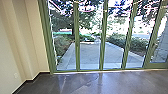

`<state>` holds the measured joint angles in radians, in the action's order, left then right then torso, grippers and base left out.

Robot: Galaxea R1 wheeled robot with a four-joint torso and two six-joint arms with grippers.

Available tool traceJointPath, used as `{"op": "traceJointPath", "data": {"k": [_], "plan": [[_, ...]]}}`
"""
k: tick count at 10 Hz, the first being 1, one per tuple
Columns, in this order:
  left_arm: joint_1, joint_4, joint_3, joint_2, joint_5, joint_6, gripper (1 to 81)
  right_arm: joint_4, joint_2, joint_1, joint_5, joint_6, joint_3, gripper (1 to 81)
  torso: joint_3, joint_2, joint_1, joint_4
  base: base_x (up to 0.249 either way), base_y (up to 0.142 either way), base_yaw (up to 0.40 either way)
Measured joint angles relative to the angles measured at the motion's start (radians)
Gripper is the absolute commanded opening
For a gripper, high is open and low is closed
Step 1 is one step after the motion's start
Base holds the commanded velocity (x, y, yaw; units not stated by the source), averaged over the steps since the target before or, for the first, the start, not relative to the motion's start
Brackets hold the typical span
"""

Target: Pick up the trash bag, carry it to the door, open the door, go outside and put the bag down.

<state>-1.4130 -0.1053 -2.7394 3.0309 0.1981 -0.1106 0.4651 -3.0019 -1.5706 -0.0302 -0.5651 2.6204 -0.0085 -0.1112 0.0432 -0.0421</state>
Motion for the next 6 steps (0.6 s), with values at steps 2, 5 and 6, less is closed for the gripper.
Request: {"op": "traceJointPath", "data": {"k": [2,5,6], "plan": [[0.000,0.000,0.000,0.000,0.001,0.000,1.0,0.000,0.000,0.000,0.000,0.000,0.000,81.1,0.000,0.000,0.000,0.000,0.000,0.000,-0.288],[0.000,0.000,0.000,0.000,0.000,0.000,1.0,0.000,0.000,0.001,0.000,0.000,0.000,81.1,0.000,0.000,0.000,0.000,0.000,0.000,-0.290],[0.000,0.000,0.000,0.000,0.000,0.000,1.0,0.000,0.000,0.000,0.000,0.000,0.000,81.1,0.000,0.000,0.000,0.000,0.000,0.000,-0.291]]}}
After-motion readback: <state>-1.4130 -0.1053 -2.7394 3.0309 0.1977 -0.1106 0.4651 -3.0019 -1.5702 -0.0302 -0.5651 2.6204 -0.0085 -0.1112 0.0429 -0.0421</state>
